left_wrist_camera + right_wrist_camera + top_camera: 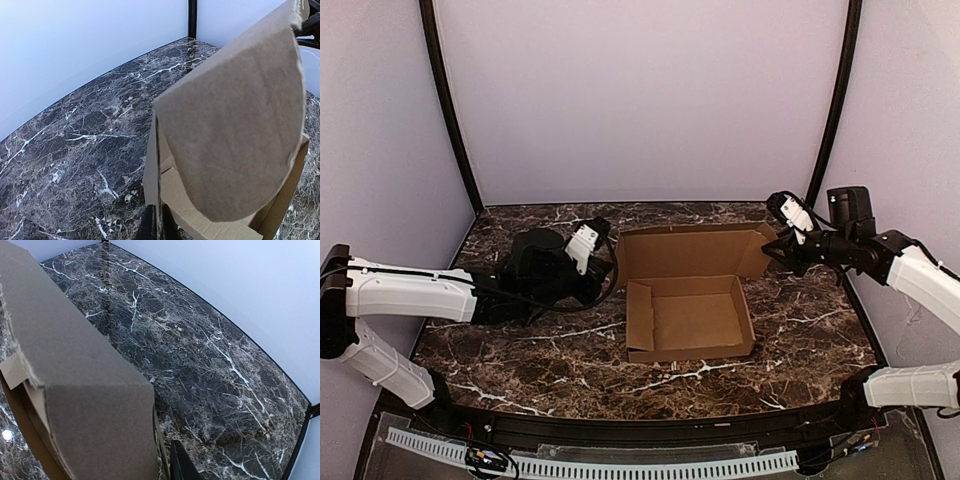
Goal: Fold the paper box
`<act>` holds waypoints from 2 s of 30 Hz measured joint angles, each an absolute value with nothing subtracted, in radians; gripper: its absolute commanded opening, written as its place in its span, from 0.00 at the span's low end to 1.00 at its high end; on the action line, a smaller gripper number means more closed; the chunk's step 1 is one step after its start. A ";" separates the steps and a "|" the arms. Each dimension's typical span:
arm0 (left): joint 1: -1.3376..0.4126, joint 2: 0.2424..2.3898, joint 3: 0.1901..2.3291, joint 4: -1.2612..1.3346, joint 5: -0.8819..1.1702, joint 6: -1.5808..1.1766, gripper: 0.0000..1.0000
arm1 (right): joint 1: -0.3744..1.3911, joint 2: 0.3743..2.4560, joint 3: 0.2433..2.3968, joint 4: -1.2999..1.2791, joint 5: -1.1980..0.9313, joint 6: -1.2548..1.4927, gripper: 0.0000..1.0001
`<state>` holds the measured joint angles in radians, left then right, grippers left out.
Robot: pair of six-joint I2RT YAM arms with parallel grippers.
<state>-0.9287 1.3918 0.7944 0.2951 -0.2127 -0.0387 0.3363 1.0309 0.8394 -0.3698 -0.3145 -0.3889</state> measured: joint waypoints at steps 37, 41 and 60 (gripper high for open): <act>-0.895 1.478 0.986 0.110 -0.153 -0.316 0.01 | 0.732 1.109 0.929 -0.381 0.250 0.148 0.11; -0.894 1.478 0.999 0.087 -0.147 -0.322 0.01 | 0.779 1.129 0.930 -0.379 0.273 0.178 0.34; -0.911 1.438 0.999 0.015 -0.089 -0.322 0.01 | 0.807 1.027 0.772 -0.339 0.284 0.246 0.13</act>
<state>-0.9112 1.4380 0.9989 0.0151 -0.0887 -0.3222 0.8066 1.0271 0.7723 -0.3389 0.2844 0.2459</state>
